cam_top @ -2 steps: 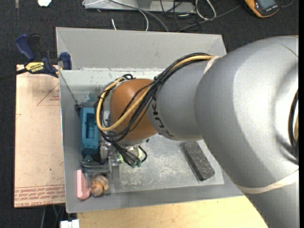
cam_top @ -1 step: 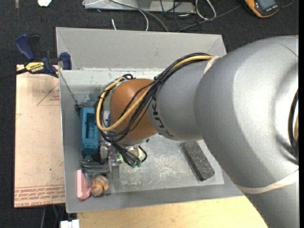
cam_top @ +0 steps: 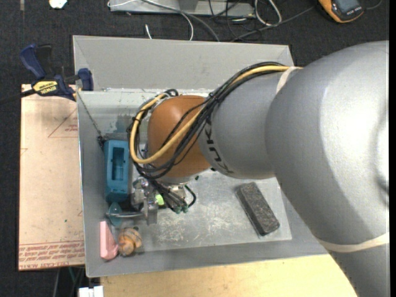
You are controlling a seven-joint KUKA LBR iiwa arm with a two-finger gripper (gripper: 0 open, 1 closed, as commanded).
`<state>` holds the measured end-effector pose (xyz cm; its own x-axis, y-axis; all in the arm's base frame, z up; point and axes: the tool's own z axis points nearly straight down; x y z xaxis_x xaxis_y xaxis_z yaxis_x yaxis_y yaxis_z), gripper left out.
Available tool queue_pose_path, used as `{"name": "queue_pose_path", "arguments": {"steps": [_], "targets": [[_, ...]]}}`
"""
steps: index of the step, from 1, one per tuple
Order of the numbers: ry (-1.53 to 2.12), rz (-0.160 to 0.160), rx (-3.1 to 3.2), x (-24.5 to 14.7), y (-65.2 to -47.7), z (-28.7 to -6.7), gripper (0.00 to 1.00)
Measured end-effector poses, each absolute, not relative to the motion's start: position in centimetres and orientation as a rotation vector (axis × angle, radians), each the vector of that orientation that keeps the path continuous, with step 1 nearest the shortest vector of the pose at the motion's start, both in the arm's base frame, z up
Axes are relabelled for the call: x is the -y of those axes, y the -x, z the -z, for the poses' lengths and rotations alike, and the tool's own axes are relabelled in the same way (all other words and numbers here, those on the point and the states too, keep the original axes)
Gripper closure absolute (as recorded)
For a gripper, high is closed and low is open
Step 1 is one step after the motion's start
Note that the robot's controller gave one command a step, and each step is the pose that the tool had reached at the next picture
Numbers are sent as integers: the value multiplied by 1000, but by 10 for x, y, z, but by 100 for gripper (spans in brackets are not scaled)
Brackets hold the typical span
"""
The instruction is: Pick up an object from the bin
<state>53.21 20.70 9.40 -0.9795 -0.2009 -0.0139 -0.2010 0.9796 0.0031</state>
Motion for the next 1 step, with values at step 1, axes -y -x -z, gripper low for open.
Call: {"name": "queue_pose_path", "arguments": {"steps": [1], "targets": [[309, -7, -3118, -211, -530, -157, 100]]}}
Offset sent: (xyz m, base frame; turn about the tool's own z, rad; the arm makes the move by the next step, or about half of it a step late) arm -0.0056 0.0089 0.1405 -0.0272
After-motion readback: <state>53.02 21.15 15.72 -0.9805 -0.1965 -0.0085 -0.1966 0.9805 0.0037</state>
